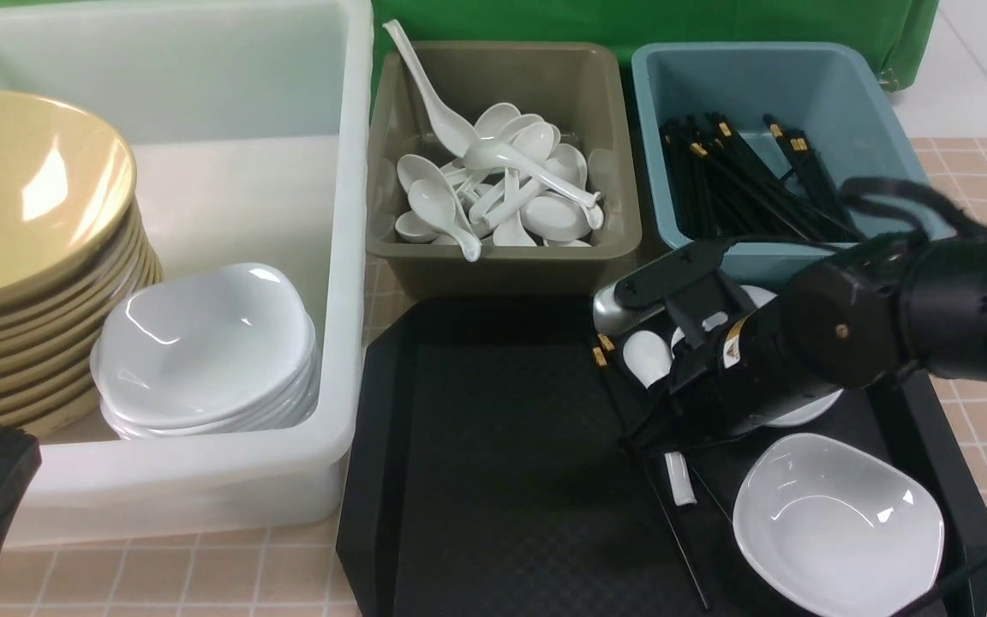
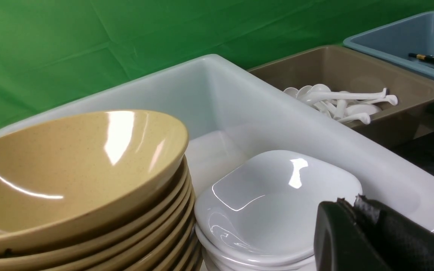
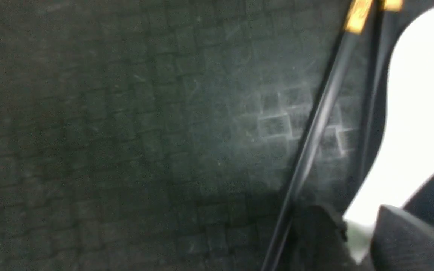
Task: On brown table put chopsticks spoon bowls plates into blue grey white boxes.
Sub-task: 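Reach down and grasp the white spoon resting in the bowl with the right gripper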
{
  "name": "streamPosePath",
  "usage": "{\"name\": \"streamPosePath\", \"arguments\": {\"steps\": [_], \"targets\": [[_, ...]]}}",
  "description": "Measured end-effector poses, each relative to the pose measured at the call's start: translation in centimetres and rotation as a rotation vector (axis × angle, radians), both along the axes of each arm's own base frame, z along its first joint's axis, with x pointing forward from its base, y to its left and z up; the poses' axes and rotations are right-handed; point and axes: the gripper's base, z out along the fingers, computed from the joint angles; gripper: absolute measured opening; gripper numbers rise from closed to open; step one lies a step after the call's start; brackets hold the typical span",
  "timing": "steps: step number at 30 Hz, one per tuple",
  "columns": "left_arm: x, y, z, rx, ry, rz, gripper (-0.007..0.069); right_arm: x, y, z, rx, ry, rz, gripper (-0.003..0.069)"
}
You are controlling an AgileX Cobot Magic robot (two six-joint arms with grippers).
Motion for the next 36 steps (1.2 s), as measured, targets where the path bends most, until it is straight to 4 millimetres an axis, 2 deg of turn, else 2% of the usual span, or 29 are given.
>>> {"name": "streamPosePath", "arguments": {"steps": [3,6,11,12,16,18,20,23,28,31,36], "targets": [[0.0,0.0,0.0,0.000,0.000,0.000,0.0007,0.2,0.1,-0.5,0.001,-0.001,-0.004,0.0287],[0.0,0.0,0.0,0.000,0.000,0.000,0.0007,0.3,0.2,-0.6,0.004,-0.007,-0.005,0.0262],[0.0,0.0,0.0,0.000,0.000,0.000,0.0007,0.7,0.3,-0.7,0.028,-0.036,-0.020,0.0144],[0.0,0.0,0.0,0.000,0.000,0.000,0.0007,0.7,0.4,-0.7,0.029,-0.038,-0.020,0.0144],[0.0,0.0,0.0,0.000,0.000,0.000,0.0007,0.7,0.4,-0.6,0.032,-0.043,-0.022,0.0053],[0.0,0.0,0.0,-0.001,0.000,0.000,0.0007,0.7,0.4,-0.5,0.036,-0.045,-0.024,0.0037],[0.0,0.0,0.0,-0.002,0.000,0.000,0.0007,0.6,0.3,-0.1,0.038,-0.046,-0.024,0.0035],[0.0,0.0,0.0,-0.002,0.000,0.000,0.0007,0.3,0.2,1.5,0.059,-0.079,-0.024,0.0035],[0.0,0.0,0.0,-0.002,0.000,0.000,0.0007,-0.4,-0.3,5.1,0.116,-0.167,-0.029,0.0035],[0.0,0.0,0.0,-0.002,0.000,0.000,0.0007,-0.4,-0.3,5.2,0.121,-0.171,-0.033,0.0035],[0.0,0.0,0.0,-0.002,0.000,0.000,0.0007,0.4,0.2,2.8,0.104,-0.131,-0.047,0.0067]]}}
